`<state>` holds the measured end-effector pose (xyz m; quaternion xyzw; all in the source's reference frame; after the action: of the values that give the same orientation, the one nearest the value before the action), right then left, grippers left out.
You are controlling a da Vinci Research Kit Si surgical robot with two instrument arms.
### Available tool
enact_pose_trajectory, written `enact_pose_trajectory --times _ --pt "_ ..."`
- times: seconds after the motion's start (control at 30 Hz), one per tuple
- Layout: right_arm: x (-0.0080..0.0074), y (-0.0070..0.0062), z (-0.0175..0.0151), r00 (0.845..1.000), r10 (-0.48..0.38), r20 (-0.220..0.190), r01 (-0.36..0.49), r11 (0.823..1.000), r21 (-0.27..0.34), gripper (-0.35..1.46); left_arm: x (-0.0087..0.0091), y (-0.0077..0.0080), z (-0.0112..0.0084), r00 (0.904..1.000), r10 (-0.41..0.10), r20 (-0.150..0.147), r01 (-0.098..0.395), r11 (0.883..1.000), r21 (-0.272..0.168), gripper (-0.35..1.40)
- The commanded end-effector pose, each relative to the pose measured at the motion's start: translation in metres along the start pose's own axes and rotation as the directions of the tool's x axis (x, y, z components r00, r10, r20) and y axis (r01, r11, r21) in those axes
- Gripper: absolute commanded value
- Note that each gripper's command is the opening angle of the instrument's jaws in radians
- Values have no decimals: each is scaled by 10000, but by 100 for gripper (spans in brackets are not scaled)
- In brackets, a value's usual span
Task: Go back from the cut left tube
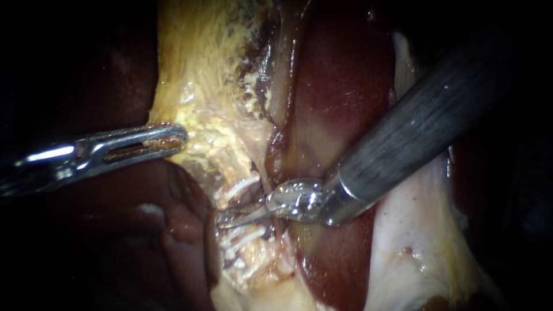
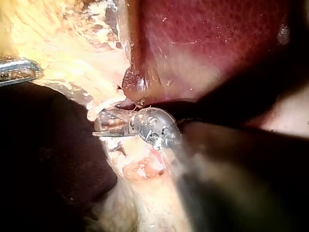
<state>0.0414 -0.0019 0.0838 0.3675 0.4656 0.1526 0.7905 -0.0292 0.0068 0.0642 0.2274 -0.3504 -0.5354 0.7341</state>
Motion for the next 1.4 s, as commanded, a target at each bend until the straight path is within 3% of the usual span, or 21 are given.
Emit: enact_pose_trajectory --times 0.03,0.17,0.33,0.63,0.83,1.03,1.17,1.3,1.4 --pt "-1 0 -1 10000 -18 -6 18 10000 -30 74 0 0 0 10000 2 0 -2 10000 6 -35" --pt "-3 -4 -5 9999 -149 3 149 9999 -3 81 0 2 1 10000 8 -4 -8 10000 12 -35" --pt "-7 -16 -18 9930 -1185 24 1185 9929 54 109 0 7 1 10000 22 -11 -22 10000 26 -35" --pt "4 -35 -75 9518 -3066 -21 3062 9510 -436 138 1 10 3 10000 38 -9 -38 10000 31 -35" --pt "12 -35 -121 9262 -3770 73 3756 9206 -1064 143 1 12 4 10000 43 -7 -43 10000 31 -35" --pt "23 -35 -167 9101 -4137 227 4116 8963 -1650 143 3 15 6 10000 59 1 -59 10000 29 -35" --pt "36 -35 -191 8933 -4480 357 4441 8675 -2241 143 4 15 10 10000 61 16 -61 10000 12 -35" --pt "45 -38 -203 8888 -4541 617 4517 8453 -2855 143 6 14 15 10000 66 43 -66 10000 -16 -35" --pt "45 -41 -200 8954 -4413 598 4390 8523 -2843 143 8 15 22 9999 78 63 -78 10000 -33 -35"
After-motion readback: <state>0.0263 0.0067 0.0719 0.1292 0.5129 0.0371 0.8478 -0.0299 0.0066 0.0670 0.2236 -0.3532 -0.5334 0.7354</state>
